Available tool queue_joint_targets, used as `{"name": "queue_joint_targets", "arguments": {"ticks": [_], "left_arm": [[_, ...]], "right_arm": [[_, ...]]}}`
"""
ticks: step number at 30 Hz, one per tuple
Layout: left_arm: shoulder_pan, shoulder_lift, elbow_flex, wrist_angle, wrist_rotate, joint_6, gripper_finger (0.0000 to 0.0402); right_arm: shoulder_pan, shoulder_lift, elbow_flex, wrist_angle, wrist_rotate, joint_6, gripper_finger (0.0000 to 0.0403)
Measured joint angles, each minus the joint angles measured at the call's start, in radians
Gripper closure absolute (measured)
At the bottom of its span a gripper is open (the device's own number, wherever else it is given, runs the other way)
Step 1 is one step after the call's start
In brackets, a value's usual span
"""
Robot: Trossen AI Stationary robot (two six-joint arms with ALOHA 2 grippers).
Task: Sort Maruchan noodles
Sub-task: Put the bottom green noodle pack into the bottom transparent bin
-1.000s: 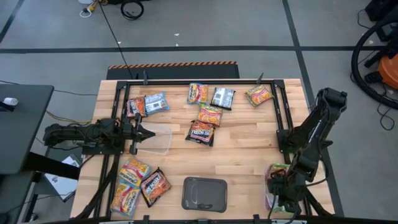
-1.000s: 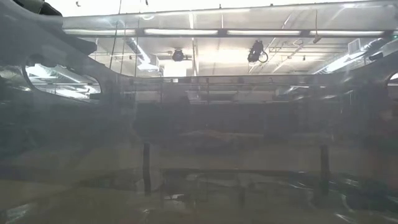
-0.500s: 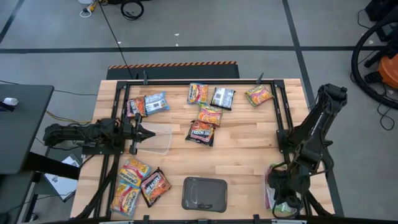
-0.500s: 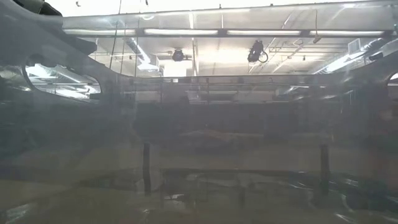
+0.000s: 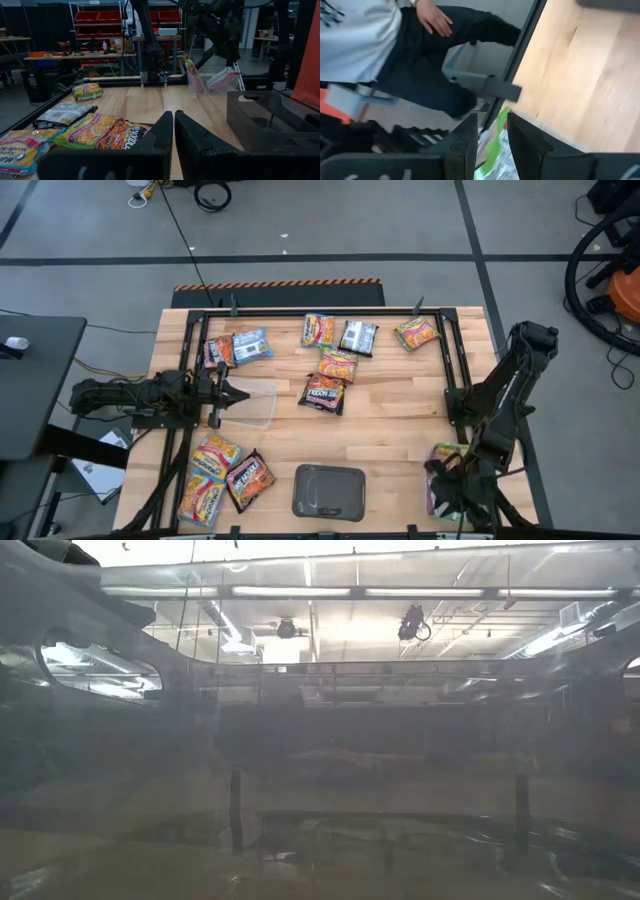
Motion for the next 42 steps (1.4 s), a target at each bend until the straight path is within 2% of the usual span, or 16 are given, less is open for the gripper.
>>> {"name": "queue_joint_targets", "arguments": {"ticks": [12,19,24,27,30,36,42], "left_arm": [[0.000,0.000,0.000,0.000,0.000,0.000,0.0377],[0.000,0.000,0.000,0.000,0.000,0.000,0.0377],[0.000,0.000,0.000,0.000,0.000,0.000,0.0377],[0.000,0.000,0.000,0.000,0.000,0.000,0.0377],[0.000,0.000,0.000,0.000,0.000,0.000,0.0377],[0.000,0.000,0.000,0.000,0.000,0.000,0.0377],[0.000,0.000,0.000,0.000,0.000,0.000,0.0377]], "right_arm": [[0.029,0.074,0.003,-0.046,-0.011,-0.214,0.0221],[0.056,0.094,0.003,-0.123,0.024,-0.260,0.0223],[0.060,0.124,0.003,-0.096,0.021,-0.279,0.0233],[0.059,0.126,0.003,-0.083,0.014,-0.295,0.0245],[0.059,0.125,0.003,-0.081,0.014,-0.293,0.0275],[0.050,0.123,0.003,-0.080,-0.016,-0.246,0.0390],[0.042,0.028,0.003,-0.082,0.001,-0.228,0.0397]]}}
